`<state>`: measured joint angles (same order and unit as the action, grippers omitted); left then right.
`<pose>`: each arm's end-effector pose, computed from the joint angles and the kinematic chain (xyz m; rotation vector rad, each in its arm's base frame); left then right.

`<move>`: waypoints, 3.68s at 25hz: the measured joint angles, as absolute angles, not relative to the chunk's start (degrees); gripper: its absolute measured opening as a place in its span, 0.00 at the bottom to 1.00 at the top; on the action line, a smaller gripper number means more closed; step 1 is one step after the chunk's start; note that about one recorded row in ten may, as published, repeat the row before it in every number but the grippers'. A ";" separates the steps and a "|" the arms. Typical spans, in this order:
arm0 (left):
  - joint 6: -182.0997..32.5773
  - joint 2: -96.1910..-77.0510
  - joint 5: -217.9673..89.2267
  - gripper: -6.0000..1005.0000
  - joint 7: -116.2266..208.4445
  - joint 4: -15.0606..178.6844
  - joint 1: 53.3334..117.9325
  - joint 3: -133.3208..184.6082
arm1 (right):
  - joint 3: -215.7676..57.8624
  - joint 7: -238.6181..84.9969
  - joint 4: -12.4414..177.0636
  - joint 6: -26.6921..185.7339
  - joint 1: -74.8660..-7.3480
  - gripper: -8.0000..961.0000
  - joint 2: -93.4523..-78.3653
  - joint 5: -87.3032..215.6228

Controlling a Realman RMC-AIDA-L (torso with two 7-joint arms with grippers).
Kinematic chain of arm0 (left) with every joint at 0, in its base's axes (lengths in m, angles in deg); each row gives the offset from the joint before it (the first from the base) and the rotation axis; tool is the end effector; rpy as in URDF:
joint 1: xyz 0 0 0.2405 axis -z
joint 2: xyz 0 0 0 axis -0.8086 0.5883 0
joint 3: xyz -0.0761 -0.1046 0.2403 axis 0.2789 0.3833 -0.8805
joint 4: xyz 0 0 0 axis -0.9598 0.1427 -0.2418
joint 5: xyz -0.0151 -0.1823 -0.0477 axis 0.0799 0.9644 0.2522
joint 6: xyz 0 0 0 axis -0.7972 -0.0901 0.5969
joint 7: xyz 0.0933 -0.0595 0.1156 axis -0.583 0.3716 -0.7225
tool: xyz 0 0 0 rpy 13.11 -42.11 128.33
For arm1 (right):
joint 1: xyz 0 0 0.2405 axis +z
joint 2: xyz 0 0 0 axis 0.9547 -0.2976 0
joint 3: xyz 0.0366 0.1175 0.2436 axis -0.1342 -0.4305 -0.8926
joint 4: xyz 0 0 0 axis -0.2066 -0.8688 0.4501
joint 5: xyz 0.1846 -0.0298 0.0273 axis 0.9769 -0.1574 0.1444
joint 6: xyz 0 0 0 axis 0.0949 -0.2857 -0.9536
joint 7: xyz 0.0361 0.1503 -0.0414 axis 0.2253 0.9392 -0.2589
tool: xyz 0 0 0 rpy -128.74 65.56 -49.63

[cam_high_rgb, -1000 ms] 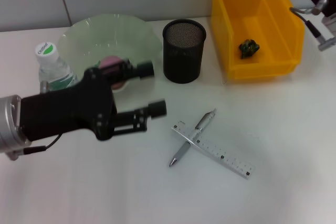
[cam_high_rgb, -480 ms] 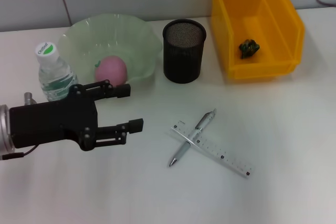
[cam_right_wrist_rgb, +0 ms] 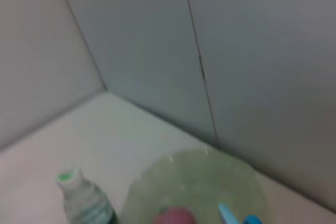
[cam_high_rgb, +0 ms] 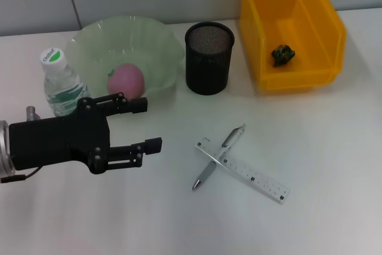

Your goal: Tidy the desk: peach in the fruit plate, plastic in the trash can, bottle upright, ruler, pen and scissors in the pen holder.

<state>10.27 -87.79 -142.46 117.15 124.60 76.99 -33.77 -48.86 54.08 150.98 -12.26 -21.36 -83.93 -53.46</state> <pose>-0.2245 0.2948 -0.0167 -2.8323 -0.2285 -0.8991 0.1222 0.4189 0.1132 -2.6028 0.8185 0.3330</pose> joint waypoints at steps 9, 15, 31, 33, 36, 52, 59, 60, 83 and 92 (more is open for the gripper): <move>10.16 -88.95 -143.17 0.77 117.01 124.26 77.04 -33.47 | -45.60 55.95 145.83 -13.27 -11.03 0.09 -83.82 -71.18; 9.95 -89.47 -143.21 0.77 117.24 124.25 76.77 -33.42 | -38.71 56.08 138.82 -6.61 -9.04 0.09 -84.10 -74.44; 10.18 -89.74 -142.94 0.77 117.92 123.42 76.12 -33.39 | -30.45 56.18 126.02 6.49 -6.47 0.09 -85.29 -75.16; 10.25 -89.74 -142.91 0.77 118.09 123.32 76.08 -33.39 | -29.99 56.21 125.40 7.85 -6.34 0.09 -85.76 -75.85; 10.27 -89.75 -142.90 0.77 118.25 123.31 76.02 -33.39 | -29.84 56.24 124.54 9.28 -5.94 0.09 -86.62 -76.87; 10.87 -89.83 -143.12 0.77 118.30 123.29 75.93 -33.58 | -29.40 56.62 121.20 13.68 -4.99 0.18 -88.23 -77.15; 11.24 -89.82 -143.18 0.77 118.30 123.28 75.82 -33.47 | -29.28 57.43 121.39 14.63 -5.13 0.22 -88.53 -77.29; 11.24 -89.83 -143.18 0.77 118.30 123.28 75.80 -33.47 | -29.27 57.44 121.54 14.63 -5.17 0.23 -88.60 -77.30; 10.24 -89.71 -143.57 0.77 117.17 121.19 74.77 -33.46 | -17.25 64.13 137.08 -1.61 -16.30 0.71 -92.62 -69.21; 9.39 -89.66 -144.01 0.77 117.16 121.17 73.88 -33.39 | -11.92 64.34 131.48 2.00 -16.93 0.71 -92.78 -65.38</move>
